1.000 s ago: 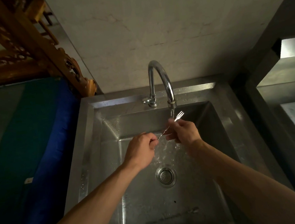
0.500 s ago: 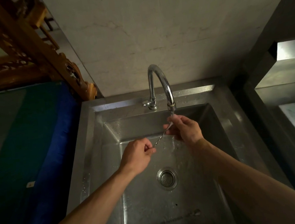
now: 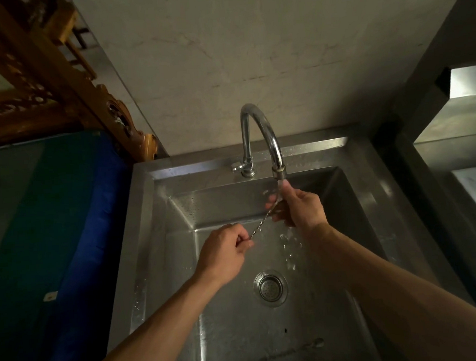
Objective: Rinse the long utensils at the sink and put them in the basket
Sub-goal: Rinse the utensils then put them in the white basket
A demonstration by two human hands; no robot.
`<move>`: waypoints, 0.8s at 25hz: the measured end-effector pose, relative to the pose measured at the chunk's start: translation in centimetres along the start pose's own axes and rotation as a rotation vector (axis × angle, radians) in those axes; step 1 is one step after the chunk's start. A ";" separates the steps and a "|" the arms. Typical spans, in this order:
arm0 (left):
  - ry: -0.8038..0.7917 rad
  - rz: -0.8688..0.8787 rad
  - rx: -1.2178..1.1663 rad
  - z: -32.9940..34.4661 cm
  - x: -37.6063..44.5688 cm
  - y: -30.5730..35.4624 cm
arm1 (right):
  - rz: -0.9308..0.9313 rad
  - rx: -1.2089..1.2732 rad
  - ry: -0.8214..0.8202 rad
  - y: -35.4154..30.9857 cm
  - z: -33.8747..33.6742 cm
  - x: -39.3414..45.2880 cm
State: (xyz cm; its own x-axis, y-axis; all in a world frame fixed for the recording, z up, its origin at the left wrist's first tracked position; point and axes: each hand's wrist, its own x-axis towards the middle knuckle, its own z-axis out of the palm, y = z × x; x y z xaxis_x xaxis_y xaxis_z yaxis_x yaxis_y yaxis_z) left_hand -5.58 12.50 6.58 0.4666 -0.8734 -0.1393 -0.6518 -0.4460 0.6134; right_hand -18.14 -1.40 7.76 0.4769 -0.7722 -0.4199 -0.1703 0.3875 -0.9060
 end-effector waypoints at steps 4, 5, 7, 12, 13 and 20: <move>0.032 -0.001 0.002 0.0 0.4 1.0 | -0.008 -0.024 -0.017 -0.1 0.2 0.0; 0.033 0.009 0.007 0.1 0.5 1.3 | 0.007 -0.029 0.017 -0.2 0.1 0.2; 0.044 0.022 0.021 0.2 0.8 1.7 | 0.021 -0.038 -0.012 -0.5 -0.2 0.3; 0.057 0.080 0.052 0.2 1.2 2.3 | 0.078 -0.050 0.003 -0.6 -0.9 0.4; 0.065 0.084 0.058 0.3 1.2 2.5 | 0.103 -0.039 0.038 -0.6 -0.9 0.6; 0.113 0.054 0.059 0.0 1.4 2.3 | 0.057 -0.002 -0.118 -0.7 -1.0 0.7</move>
State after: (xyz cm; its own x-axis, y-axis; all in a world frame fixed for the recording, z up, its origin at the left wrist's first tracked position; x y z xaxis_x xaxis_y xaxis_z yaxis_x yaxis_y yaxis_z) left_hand -6.39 10.25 7.79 0.4922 -0.8703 -0.0172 -0.7101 -0.4129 0.5703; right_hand -18.56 -2.74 7.99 0.5644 -0.6845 -0.4614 -0.2018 0.4276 -0.8812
